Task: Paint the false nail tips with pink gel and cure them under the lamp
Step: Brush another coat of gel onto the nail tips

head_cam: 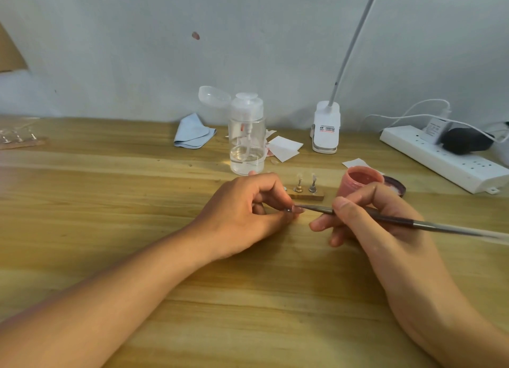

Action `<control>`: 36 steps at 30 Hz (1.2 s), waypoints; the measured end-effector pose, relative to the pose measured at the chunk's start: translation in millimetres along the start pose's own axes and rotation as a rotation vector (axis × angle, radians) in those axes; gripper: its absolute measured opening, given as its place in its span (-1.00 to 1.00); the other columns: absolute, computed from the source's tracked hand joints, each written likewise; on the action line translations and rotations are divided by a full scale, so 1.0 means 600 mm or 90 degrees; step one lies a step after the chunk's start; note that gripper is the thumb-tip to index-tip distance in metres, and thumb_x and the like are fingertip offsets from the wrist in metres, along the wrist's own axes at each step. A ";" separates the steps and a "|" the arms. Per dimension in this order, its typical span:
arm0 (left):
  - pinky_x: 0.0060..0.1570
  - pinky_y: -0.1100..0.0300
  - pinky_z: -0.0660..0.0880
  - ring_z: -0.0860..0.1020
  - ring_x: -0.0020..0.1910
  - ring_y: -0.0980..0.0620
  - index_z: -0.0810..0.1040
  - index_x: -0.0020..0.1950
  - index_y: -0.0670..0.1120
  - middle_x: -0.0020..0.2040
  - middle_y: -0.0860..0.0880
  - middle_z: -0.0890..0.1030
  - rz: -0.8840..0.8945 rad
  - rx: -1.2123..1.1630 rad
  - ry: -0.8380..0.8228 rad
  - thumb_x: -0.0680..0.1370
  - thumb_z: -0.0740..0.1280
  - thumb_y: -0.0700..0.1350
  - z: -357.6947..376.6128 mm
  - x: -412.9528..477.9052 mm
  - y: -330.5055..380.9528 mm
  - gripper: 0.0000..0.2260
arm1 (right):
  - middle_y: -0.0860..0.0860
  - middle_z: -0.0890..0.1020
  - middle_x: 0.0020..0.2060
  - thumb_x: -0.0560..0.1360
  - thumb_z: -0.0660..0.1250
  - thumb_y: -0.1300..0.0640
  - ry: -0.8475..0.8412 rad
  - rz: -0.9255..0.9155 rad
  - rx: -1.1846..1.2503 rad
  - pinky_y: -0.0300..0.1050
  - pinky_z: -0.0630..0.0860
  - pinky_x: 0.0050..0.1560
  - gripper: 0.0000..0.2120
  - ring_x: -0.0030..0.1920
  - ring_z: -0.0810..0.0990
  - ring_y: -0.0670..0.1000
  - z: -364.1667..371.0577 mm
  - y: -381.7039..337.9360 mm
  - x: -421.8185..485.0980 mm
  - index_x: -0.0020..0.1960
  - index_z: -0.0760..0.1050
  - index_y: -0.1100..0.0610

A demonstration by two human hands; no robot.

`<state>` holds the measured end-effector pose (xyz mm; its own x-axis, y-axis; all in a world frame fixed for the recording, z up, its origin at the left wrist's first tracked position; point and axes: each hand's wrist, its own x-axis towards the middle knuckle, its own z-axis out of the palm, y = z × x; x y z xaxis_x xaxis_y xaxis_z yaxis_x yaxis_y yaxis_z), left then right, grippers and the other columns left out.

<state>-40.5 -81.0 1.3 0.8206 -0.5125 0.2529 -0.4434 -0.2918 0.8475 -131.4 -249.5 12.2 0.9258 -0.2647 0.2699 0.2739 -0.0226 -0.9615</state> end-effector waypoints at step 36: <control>-0.40 0.35 0.30 0.29 -0.45 0.18 0.60 -0.16 0.00 -0.15 0.11 0.71 -0.001 -0.003 -0.001 0.48 0.51 -0.11 0.000 -0.002 -0.001 -0.90 | 0.15 0.66 -0.40 0.52 0.30 0.32 0.047 -0.008 -0.010 -0.30 0.49 -0.34 -0.86 -0.40 0.52 -0.03 -0.002 0.001 0.002 -0.20 0.40 0.24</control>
<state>-41.2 -80.5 0.8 0.8205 -0.5138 0.2504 -0.4405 -0.2892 0.8499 -130.4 -250.9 11.9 0.9008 -0.3340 0.2774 0.2803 -0.0406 -0.9590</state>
